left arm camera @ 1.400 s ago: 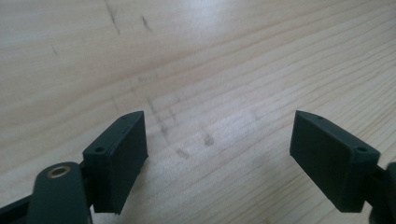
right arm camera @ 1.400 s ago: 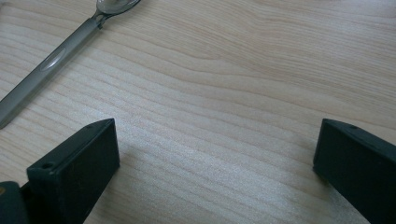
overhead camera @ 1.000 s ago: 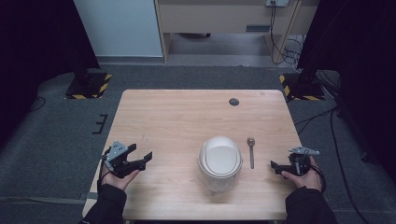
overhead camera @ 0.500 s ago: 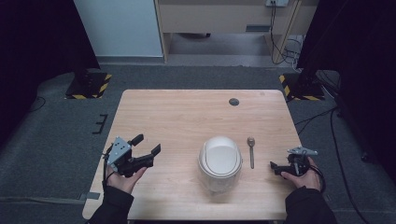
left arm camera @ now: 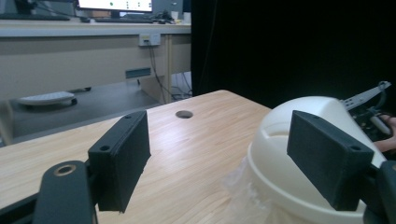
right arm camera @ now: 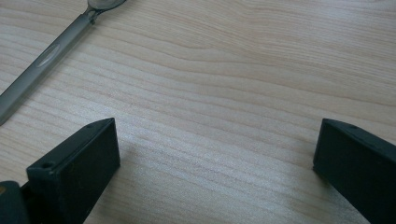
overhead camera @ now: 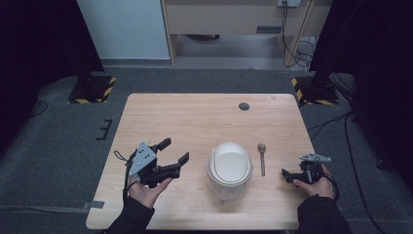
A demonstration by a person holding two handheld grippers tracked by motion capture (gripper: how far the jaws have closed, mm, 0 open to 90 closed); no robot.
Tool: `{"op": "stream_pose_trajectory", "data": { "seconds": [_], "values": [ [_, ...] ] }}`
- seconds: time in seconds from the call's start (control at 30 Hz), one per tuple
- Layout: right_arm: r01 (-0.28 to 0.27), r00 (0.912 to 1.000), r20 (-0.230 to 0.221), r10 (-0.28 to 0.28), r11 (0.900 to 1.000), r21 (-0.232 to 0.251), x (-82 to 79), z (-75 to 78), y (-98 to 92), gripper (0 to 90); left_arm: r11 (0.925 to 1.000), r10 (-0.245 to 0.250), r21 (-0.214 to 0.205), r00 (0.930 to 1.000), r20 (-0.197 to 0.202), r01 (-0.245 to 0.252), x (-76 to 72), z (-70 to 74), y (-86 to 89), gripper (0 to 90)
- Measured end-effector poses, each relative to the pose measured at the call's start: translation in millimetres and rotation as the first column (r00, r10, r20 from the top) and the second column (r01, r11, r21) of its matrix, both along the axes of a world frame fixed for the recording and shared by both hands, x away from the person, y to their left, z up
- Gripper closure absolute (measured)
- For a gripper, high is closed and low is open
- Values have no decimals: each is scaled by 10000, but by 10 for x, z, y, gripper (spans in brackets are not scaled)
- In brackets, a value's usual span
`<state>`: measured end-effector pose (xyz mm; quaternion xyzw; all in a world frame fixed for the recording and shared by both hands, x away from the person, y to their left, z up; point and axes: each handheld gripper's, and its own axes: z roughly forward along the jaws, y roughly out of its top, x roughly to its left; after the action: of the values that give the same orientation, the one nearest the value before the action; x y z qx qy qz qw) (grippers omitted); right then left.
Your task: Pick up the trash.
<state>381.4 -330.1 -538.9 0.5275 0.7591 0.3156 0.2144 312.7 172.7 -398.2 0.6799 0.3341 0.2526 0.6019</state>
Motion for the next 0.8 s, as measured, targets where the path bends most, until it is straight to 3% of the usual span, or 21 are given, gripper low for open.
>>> {"op": "stream_pose_trajectory", "data": {
  "seconds": [0.23, 0.5, 0.8],
  "values": [
    [-1, 10000, 4, 1, 10000, -1, 1, 0, 0, 8, 9983, -575, 109, 9983, -135, 576, 35, -5, -310, 203],
    [-4, 10000, -3, 4, 10000, 32, 5, 0, 6, 8, 9911, -1146, 615, 9915, -610, 1183, 63, -138, -699, 192],
    [-5, 10000, -5, 5, 10000, 31, 5, 0, 6, 8, 9854, -1187, 1085, 9860, -1172, 1315, 87, -273, -866, 181]
  ]
}}
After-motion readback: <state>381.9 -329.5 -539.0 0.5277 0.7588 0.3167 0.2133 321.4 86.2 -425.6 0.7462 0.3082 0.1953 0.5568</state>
